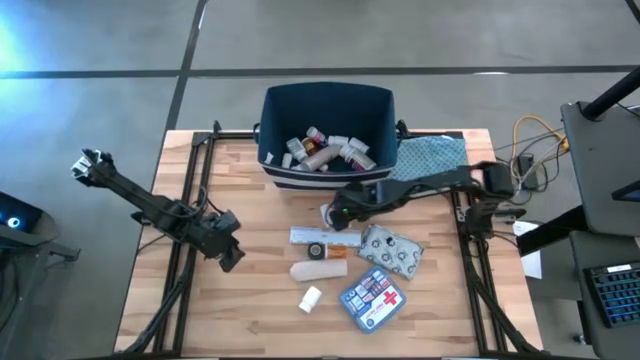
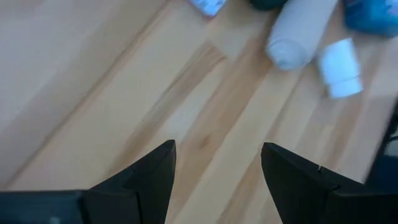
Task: Pick & place medical supplies in basket/bin
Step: Put the white rolled gauze into the blue bin
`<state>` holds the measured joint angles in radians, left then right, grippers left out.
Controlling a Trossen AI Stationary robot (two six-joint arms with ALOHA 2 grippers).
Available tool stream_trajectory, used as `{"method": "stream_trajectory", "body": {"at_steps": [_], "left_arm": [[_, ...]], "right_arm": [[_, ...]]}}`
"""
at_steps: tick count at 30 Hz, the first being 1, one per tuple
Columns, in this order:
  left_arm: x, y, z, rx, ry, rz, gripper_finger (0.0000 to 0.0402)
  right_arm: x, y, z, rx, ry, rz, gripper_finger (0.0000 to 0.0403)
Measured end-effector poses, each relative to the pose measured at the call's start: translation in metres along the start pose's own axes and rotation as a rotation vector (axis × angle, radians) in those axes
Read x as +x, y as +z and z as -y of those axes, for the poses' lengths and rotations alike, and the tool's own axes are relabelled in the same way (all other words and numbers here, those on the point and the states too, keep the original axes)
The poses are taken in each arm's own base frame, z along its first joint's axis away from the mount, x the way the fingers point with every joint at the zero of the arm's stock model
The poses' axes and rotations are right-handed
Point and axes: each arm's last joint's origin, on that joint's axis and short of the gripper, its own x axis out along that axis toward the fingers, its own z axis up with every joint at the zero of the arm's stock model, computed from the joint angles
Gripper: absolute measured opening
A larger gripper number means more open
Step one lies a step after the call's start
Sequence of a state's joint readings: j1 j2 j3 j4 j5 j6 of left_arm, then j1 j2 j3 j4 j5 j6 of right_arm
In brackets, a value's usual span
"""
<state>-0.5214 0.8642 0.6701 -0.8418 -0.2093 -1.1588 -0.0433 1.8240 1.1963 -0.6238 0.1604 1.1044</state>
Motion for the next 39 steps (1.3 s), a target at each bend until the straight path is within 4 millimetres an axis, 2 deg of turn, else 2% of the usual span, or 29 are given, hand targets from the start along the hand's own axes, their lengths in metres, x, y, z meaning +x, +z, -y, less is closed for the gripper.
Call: {"method": "stream_trajectory", "body": {"at_steps": [6,13,18,21,23,25,28,30,33,35,37,39], "left_arm": [[-0.01,-0.005,-0.01,0.024,0.018,-0.018,0.0216],[-0.012,-0.006,-0.015,0.072,0.039,-0.025,0.0216],[-0.012,-0.007,-0.016,0.084,0.047,-0.028,0.0216],[-0.012,-0.007,-0.016,0.101,0.05,-0.029,0.0216],[-0.012,-0.007,-0.016,0.111,0.05,-0.029,0.0216],[-0.012,-0.007,-0.016,0.117,0.05,-0.028,0.0216],[-0.012,-0.006,-0.016,0.125,0.053,-0.018,0.0216],[-0.012,-0.006,-0.016,0.14,0.057,-0.001,0.0216],[-0.012,-0.004,-0.013,0.174,0.038,0.033,0.0216],[-0.012,-0.002,-0.01,0.206,0.019,0.064,0.0216],[-0.012,0.0,-0.007,0.236,-0.008,0.089,0.0216],[-0.011,0.001,-0.005,0.266,-0.017,0.099,0.0216]], "right_arm": [[0.021,0.004,-0.016,-0.02,-0.119,-0.033,0.0309],[0.044,0.005,-0.028,-0.025,-0.144,-0.07,0.0218],[0.045,0.001,-0.035,-0.023,-0.122,-0.109,0.0146],[0.034,-0.002,-0.041,-0.034,-0.088,-0.112,0.009],[0.015,-0.002,-0.046,-0.038,-0.041,-0.085,0.0052],[-0.017,0.002,-0.053,-0.038,0.029,-0.019,0.0028],[-0.078,0.007,-0.062,-0.056,0.145,0.162,0.003],[-0.127,0.008,-0.067,-0.088,0.224,0.328,0.0041],[-0.191,0.015,-0.059,-0.096,0.251,0.597,0.0056],[-0.218,0.029,-0.046,-0.078,0.213,0.714,0.006],[-0.231,0.051,-0.029,-0.041,0.16,0.737,0.0066],[-0.236,0.075,-0.011,-0.037,0.118,0.693,0.0084]]}}
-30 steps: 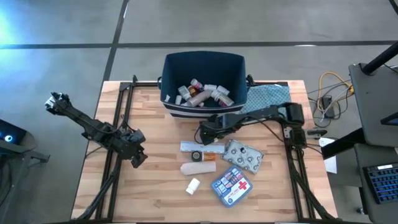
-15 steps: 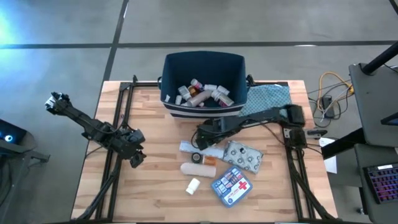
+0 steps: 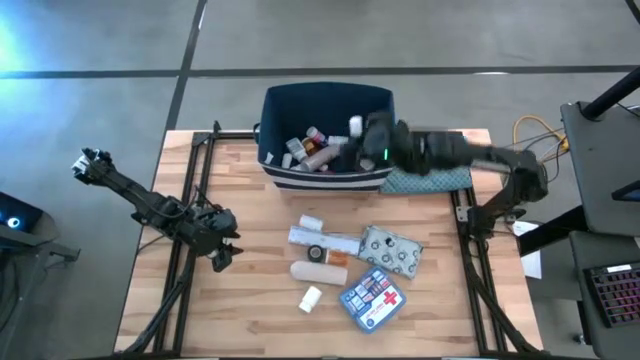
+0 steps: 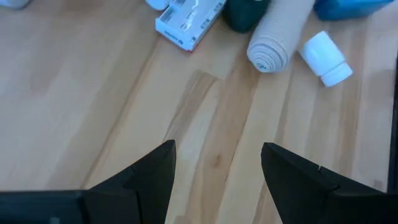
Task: Pick & place medical supplies in basket/bin
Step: Put the white rolled gauze into the blue bin, then put the medicine organizer into the blue bin
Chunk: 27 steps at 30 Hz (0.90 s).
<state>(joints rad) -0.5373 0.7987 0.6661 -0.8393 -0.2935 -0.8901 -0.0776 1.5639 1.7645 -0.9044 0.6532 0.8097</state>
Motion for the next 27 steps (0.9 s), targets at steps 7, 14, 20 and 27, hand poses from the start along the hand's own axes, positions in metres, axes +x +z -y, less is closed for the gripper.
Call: {"method": "stream_trajectory", "body": {"at_steps": [7,14,20,27], "left_arm": [[0.016,0.005,0.008,0.11,0.028,-0.002,0.0216],[0.052,0.015,0.029,0.501,0.034,0.026,0.0216],[0.101,0.036,0.023,0.602,0.088,0.002,0.0216],[0.135,0.082,-0.008,0.457,0.169,-0.048,0.0227]], "right_arm": [[0.02,0.053,0.033,-0.033,0.038,-0.048,0.0222],[0.001,0.068,0.026,-0.139,0.093,-0.012,0.0356],[-0.013,0.055,0.022,-0.244,0.092,-0.09,0.0388],[-0.019,0.031,0.019,-0.319,0.027,-0.19,0.0389]]}}
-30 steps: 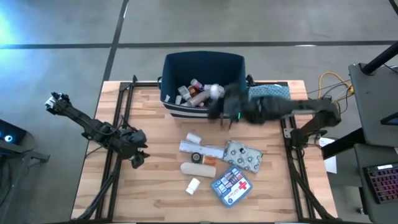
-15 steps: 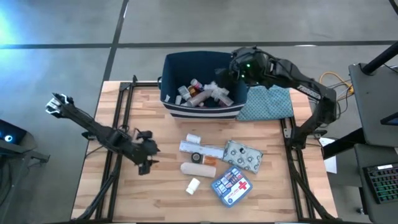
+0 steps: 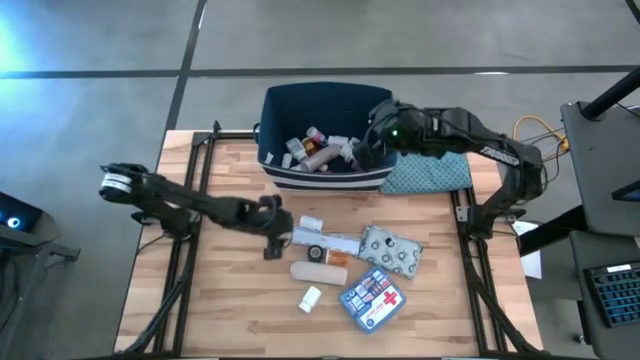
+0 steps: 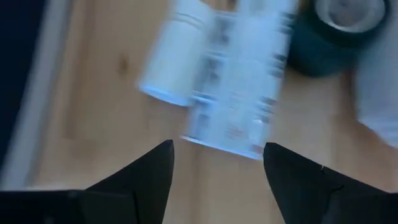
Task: Pick & place medical supplies in basket/bin
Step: Put the medicine organizer into the blue bin
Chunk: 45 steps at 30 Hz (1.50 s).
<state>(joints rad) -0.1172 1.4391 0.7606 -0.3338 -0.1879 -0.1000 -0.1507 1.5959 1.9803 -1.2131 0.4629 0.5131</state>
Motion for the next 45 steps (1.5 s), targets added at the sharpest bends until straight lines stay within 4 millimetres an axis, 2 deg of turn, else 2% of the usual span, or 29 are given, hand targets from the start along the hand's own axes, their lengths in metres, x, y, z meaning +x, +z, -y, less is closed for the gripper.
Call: {"method": "stream_trajectory", "body": {"at_steps": [2,6,11,16,31,36,45], "left_arm": [[0.0,0.012,-0.007,0.043,0.015,-0.018,0.0238],[-0.005,0.033,-0.006,0.175,0.007,-0.057,0.0265],[-0.01,0.048,-0.004,0.191,-0.024,-0.107,0.0291],[0.0,0.042,0.0,0.188,-0.11,-0.15,0.0293],[0.047,0.029,-0.002,0.154,-0.097,-0.228,0.0293],[0.055,0.026,-0.005,0.131,-0.11,-0.242,0.0293],[0.055,0.027,-0.008,0.128,-0.116,-0.234,0.0284]], "right_arm": [[-0.001,-0.004,-0.002,-0.022,-0.026,-0.007,0.0389],[-0.002,-0.007,-0.003,-0.048,-0.057,0.0,0.0389],[-0.002,-0.007,-0.003,-0.097,-0.074,0.011,0.0389],[-0.001,-0.006,-0.002,-0.108,-0.079,0.009,0.0389],[0.013,-0.015,-0.002,-0.134,-0.101,-0.04,0.0389],[0.014,-0.015,-0.002,-0.132,-0.101,-0.042,0.0389],[0.014,-0.013,-0.003,-0.119,-0.088,-0.017,0.0389]]}}
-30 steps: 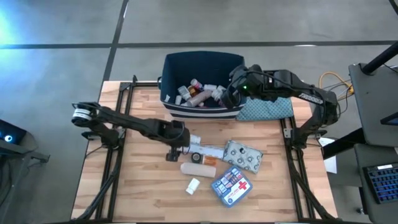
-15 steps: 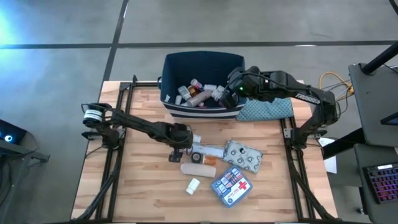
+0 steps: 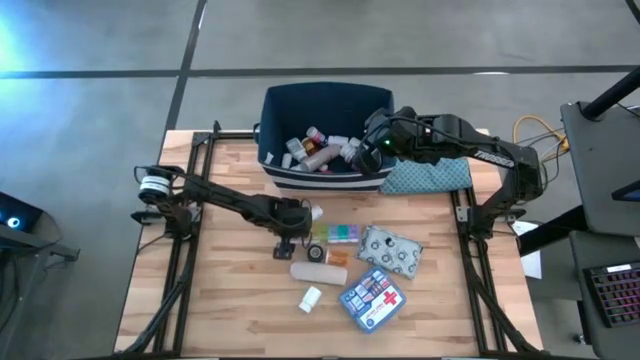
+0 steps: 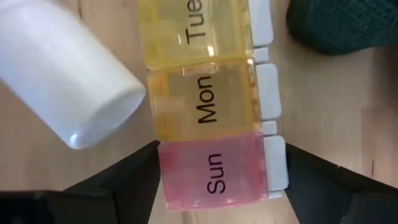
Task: Pick & place medical supplies in basket/bin
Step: Put the medicine organizer into the blue bin
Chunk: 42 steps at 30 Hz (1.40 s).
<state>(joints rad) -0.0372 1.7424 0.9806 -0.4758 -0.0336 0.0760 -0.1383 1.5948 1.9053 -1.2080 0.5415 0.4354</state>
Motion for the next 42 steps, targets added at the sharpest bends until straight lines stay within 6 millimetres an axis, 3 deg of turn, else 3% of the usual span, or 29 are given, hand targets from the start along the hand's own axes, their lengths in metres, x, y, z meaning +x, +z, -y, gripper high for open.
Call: {"method": "stream_trajectory", "body": {"at_steps": [6,11,15,18,21,29,34,38,42], "left_arm": [[0.001,0.003,0.0,-0.013,0.003,0.031,0.0236],[0.001,0.003,0.0,-0.035,0.004,0.028,0.0236],[-0.014,-0.005,0.0,-0.045,-0.005,-0.056,0.0236],[-0.039,-0.012,0.002,-0.074,-0.048,-0.095,0.0236],[-0.076,-0.016,0.004,-0.124,-0.093,-0.021,0.0236],[-0.212,-0.031,-0.001,-0.354,-0.122,0.468,0.0236],[-0.276,-0.038,-0.011,-0.492,0.065,0.781,0.0236],[-0.294,-0.034,-0.034,-0.526,0.35,0.825,0.0236],[-0.279,-0.019,-0.079,-0.576,0.502,0.713,0.0236]], "right_arm": [[0.0,0.001,-0.001,0.01,0.006,0.013,0.0389],[0.0,0.001,-0.001,0.009,0.006,0.015,0.0389],[0.001,0.003,0.001,0.013,0.003,0.018,0.0389],[0.002,0.005,0.001,0.004,0.006,0.04,0.0389],[0.002,0.009,0.0,-0.009,0.014,0.068,0.0389],[-0.003,0.017,0.001,-0.056,0.033,0.131,0.0389],[-0.018,0.025,0.007,-0.051,0.036,0.182,0.0389],[-0.026,0.031,0.013,-0.046,0.005,0.221,0.0389],[-0.034,0.037,0.019,-0.041,-0.028,0.257,0.0389]]}}
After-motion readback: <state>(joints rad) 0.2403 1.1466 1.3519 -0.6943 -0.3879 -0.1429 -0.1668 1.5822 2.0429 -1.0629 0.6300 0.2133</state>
